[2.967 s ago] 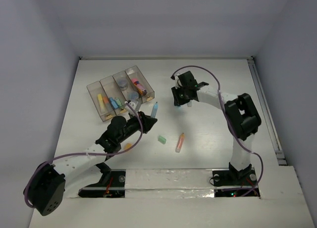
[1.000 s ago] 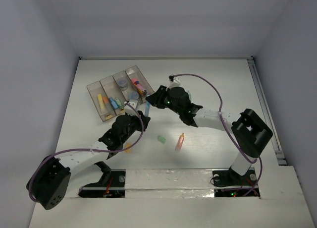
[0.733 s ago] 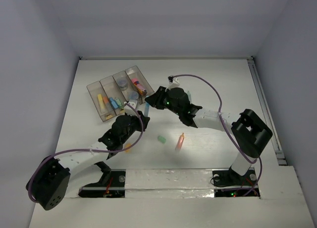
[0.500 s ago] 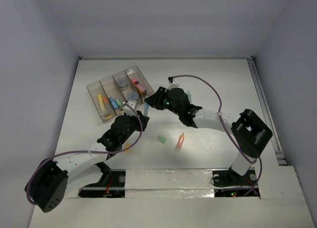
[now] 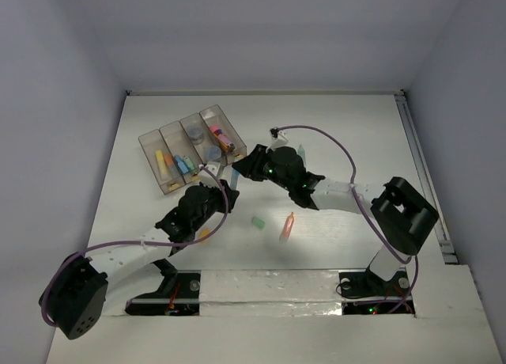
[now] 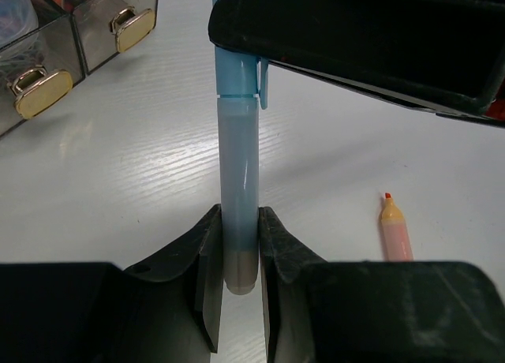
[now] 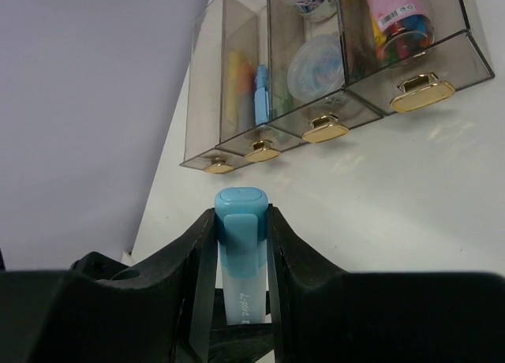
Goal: Sort the stationery into containers
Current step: Close the pen cap on the pen.
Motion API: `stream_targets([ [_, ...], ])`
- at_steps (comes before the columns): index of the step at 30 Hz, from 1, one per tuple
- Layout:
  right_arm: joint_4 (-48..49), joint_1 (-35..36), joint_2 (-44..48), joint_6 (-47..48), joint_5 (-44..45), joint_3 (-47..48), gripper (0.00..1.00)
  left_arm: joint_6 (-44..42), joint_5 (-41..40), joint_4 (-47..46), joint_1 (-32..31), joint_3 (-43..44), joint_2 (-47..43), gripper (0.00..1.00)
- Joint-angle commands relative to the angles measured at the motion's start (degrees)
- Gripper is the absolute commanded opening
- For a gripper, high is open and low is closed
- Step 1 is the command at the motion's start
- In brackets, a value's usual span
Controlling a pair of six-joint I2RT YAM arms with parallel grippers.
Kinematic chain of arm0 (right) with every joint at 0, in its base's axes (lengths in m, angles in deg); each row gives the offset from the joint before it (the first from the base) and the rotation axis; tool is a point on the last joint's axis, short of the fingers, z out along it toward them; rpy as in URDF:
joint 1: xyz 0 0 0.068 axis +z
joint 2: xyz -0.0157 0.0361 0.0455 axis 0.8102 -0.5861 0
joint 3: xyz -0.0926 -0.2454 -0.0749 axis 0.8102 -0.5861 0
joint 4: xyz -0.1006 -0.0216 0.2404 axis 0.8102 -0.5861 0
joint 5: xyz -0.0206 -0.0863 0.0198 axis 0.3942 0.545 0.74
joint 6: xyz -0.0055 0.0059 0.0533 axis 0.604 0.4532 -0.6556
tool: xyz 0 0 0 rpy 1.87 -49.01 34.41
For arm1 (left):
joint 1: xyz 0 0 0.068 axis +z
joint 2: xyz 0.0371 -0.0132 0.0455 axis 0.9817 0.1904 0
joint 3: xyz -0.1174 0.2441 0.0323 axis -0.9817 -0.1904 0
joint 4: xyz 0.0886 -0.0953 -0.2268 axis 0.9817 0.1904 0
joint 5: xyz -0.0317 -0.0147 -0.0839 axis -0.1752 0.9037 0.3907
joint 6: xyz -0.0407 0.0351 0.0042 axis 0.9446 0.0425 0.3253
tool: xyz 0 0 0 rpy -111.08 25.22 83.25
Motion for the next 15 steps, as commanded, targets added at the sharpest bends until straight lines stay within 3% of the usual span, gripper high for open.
stream_targets([
  [1, -1.35, 3.12, 1.52, -0.42, -6.86, -2.35, 0.00, -0.35, -2.48, -6.11, 0.59, 1.64, -1.89, 0.00],
  [15, -1.43, 4.27, 2.75, 0.27, -13.36, -8.51, 0.00, 0.44, -1.77, -4.89, 0.59, 5.76, -2.16, 0.00],
])
